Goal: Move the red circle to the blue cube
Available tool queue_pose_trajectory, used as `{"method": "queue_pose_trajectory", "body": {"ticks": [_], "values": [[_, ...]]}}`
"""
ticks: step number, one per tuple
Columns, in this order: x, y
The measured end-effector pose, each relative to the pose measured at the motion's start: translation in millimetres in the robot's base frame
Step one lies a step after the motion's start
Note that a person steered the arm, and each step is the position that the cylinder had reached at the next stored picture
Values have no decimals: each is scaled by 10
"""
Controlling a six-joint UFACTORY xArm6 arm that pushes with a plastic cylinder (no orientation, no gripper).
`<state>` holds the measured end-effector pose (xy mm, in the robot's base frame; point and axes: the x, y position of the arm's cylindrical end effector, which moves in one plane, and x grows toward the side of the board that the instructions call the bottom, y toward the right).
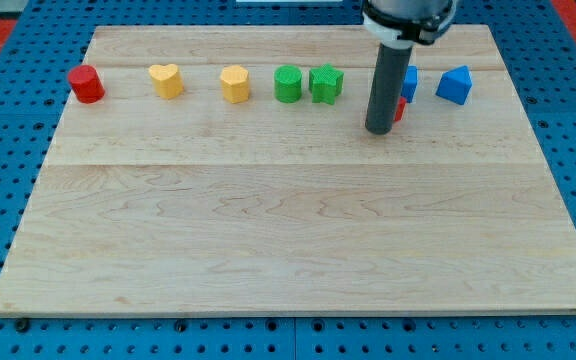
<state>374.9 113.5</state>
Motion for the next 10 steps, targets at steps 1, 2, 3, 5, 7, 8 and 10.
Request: {"method": "queue_pose_trajectory", "body": {"ticks": [1,2,3,5,7,8,10], "values": [[-36,303],[447,198],[478,-929],[-102,-3370],[-413,-3894],[-705,-3902],[-567,-4171]]}}
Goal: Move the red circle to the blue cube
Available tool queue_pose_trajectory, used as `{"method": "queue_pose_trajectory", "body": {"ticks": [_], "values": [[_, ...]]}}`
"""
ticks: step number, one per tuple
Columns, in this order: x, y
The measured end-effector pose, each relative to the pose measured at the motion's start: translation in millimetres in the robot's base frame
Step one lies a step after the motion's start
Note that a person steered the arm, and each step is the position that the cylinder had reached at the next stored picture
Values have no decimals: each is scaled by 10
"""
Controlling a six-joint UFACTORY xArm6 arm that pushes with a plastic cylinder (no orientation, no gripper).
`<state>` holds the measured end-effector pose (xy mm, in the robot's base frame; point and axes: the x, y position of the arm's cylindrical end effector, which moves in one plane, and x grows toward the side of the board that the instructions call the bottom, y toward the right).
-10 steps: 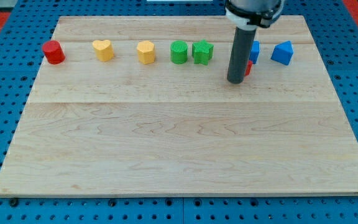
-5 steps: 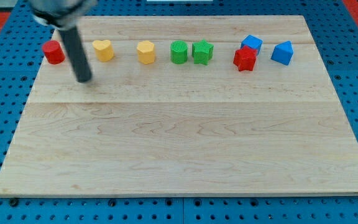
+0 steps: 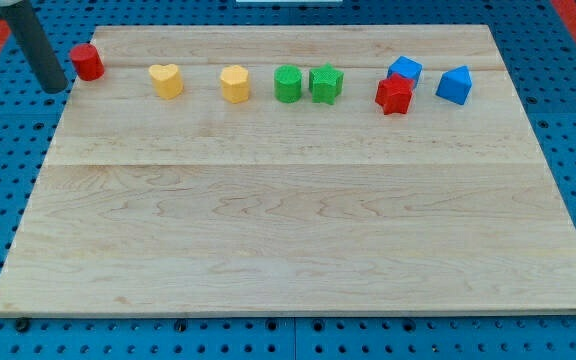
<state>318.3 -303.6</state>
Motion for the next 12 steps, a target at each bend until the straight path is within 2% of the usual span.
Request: {"method": "queue_pose_trajectory", "body": {"ticks": [2,3,4,5,8,9,10,11,12], "values": [[-509,240],[-590,279],[-732,25],[-835,420],[-754,2884],[-755,2512],[-314,2547],[-250,2898],[-417,2999]]}}
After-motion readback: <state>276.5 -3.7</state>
